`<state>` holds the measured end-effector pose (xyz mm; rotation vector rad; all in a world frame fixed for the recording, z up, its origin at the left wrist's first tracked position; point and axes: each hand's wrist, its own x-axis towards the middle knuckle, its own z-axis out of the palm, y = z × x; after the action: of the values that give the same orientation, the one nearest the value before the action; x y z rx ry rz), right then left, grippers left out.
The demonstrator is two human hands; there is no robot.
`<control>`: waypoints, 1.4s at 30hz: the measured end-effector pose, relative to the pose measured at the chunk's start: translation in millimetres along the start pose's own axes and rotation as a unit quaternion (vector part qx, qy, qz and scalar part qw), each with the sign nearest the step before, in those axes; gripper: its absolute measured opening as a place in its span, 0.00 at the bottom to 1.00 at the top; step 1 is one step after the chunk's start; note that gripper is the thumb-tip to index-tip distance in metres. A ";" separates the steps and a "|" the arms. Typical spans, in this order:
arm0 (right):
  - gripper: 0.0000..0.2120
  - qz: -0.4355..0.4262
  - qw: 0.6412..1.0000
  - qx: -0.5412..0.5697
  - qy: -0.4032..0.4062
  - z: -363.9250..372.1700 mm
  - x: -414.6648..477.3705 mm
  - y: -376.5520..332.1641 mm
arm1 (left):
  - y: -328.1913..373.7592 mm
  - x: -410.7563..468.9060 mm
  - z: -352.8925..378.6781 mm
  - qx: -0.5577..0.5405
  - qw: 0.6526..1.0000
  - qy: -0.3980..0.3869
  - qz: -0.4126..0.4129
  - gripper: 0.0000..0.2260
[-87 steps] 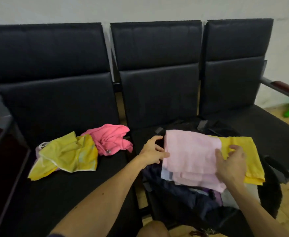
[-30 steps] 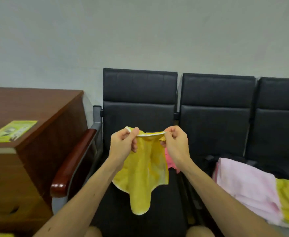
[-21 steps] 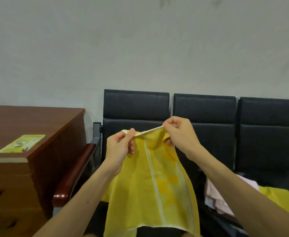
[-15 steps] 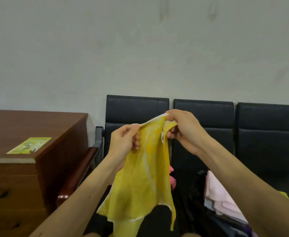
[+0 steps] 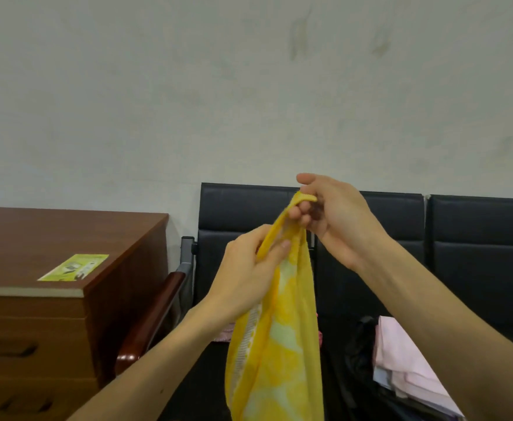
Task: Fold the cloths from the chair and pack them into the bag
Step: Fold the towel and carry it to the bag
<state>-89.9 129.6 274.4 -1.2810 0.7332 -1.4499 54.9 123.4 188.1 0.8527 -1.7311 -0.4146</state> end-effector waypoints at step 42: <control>0.17 0.033 0.932 -0.359 0.047 -184.5 -64.3 165.8 | -134.5 -45.7 -81.3 0.020 0.807 -0.468 -0.359 0.09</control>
<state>-223.0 109.0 56.4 -1.7095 1.4440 -1.2278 181.8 76.5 96.0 1.4872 -2.2247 -1.5187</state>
